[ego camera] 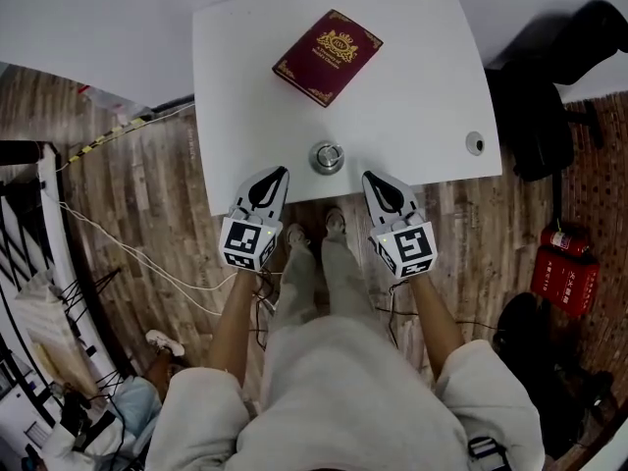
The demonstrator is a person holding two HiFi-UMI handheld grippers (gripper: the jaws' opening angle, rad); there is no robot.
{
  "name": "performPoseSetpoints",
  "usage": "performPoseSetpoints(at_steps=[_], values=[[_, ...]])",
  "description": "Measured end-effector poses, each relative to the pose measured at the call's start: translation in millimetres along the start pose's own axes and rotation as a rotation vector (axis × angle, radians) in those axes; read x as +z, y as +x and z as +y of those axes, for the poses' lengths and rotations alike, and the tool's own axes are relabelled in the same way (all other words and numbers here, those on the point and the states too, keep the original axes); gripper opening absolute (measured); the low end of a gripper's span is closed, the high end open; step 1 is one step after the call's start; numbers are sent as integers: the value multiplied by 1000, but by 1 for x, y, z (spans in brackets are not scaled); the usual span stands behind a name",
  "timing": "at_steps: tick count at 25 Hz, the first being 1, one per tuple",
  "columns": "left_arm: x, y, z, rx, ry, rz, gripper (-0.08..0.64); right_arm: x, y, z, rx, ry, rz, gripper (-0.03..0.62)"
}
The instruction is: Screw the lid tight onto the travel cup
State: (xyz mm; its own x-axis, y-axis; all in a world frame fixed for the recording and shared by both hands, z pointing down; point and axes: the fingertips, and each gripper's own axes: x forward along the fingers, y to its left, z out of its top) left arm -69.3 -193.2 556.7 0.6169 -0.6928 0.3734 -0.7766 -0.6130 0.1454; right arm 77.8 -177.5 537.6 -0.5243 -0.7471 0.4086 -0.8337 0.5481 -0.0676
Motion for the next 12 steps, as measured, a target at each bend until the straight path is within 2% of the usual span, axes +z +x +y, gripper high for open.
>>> performPoseSetpoints(at_steps=[4,5,8,10,11,12], values=[[-10,5,-7,-59,-1,-18,17,-6,7,8,51,5,-14,2],[-13,6,-9,-77,-1,-17,47,-7,8,11,71,9,-16,49],[-23,11,-15,-121,13,-3,193,-12,15,17,110,2,-11,278],[-31,15,-18,-158,32,16,271,-15,21,20,129,-12,-4,392],[-36,17,-21,-182,41,25,291,-17,24,22,143,-19,0,420],[-39,20,-24,-207,52,33,311,-18,26,24,157,-23,2,420]])
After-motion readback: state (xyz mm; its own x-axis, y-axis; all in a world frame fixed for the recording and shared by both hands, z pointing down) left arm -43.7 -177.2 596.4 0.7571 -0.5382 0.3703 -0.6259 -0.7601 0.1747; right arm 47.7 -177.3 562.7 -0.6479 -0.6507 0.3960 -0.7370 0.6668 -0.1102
